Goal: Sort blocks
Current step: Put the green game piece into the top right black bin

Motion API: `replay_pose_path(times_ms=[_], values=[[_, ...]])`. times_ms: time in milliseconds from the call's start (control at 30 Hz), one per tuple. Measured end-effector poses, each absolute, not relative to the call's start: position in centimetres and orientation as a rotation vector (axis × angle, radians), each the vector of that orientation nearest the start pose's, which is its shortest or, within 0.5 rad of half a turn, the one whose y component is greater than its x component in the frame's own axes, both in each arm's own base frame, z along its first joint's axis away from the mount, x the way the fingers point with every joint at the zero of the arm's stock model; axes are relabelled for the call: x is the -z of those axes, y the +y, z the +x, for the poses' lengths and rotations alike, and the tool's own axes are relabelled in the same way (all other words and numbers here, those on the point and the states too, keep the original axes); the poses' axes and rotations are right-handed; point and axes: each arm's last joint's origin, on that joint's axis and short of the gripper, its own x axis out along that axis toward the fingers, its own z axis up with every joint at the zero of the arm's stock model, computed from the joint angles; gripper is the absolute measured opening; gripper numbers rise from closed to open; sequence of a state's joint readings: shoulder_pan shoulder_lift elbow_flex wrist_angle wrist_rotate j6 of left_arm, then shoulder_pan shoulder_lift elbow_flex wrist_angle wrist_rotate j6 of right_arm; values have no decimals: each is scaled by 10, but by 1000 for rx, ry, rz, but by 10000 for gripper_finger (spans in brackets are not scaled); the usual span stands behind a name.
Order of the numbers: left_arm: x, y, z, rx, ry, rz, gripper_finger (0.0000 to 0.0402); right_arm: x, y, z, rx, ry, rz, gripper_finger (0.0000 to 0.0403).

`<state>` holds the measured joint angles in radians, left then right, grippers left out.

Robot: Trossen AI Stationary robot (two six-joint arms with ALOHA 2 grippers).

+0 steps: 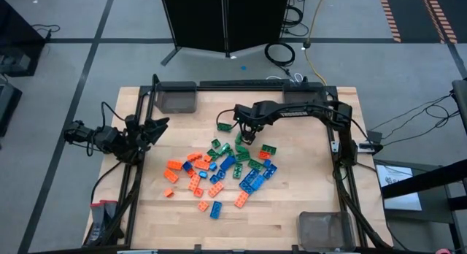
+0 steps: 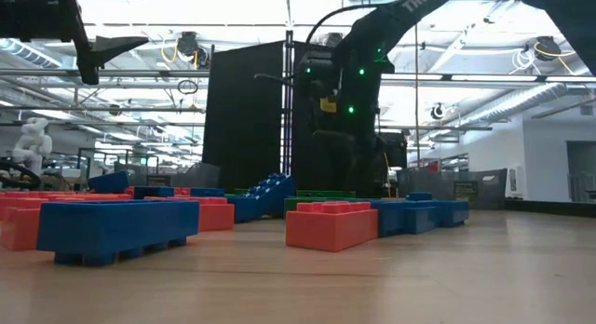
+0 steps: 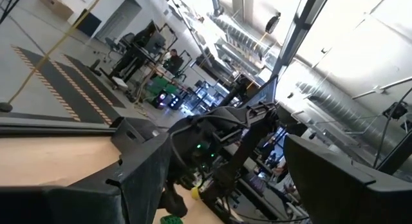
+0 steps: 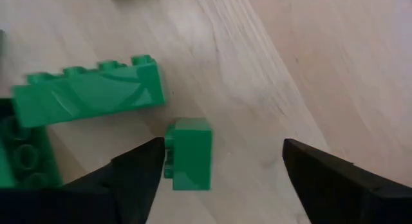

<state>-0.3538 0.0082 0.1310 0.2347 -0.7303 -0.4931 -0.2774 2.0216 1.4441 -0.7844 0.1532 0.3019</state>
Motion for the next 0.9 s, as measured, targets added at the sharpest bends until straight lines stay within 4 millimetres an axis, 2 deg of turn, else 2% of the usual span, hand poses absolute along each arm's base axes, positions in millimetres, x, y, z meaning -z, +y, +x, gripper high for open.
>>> replay_pose_path(times_ms=[67,133,267,433,500,633,700,800,900], values=[[-226,-8,78,-291,-395,-668,303,-159,-112,378,564,1312,337,270],[-226,-8,78,-292,-392,-666,303,-154,-112,378,561,1331,342,217],[-225,-8,78,-295,-384,-662,303,-147,-111,379,512,1357,386,70],[-224,-8,78,-299,-372,-655,303,-156,-110,376,513,1351,397,71],[-223,-8,79,-301,-365,-652,303,-176,-110,374,516,1322,386,71],[-223,-8,79,-306,-365,-653,303,-232,-113,362,580,1198,317,71],[-223,-8,79,-307,-364,-653,303,-258,-121,347,635,1146,306,71],[-222,-8,79,-314,-357,-679,303,-287,-140,312,778,1130,347,71],[-218,-8,80,-334,-331,-703,303,-305,-160,271,953,1169,426,71]])
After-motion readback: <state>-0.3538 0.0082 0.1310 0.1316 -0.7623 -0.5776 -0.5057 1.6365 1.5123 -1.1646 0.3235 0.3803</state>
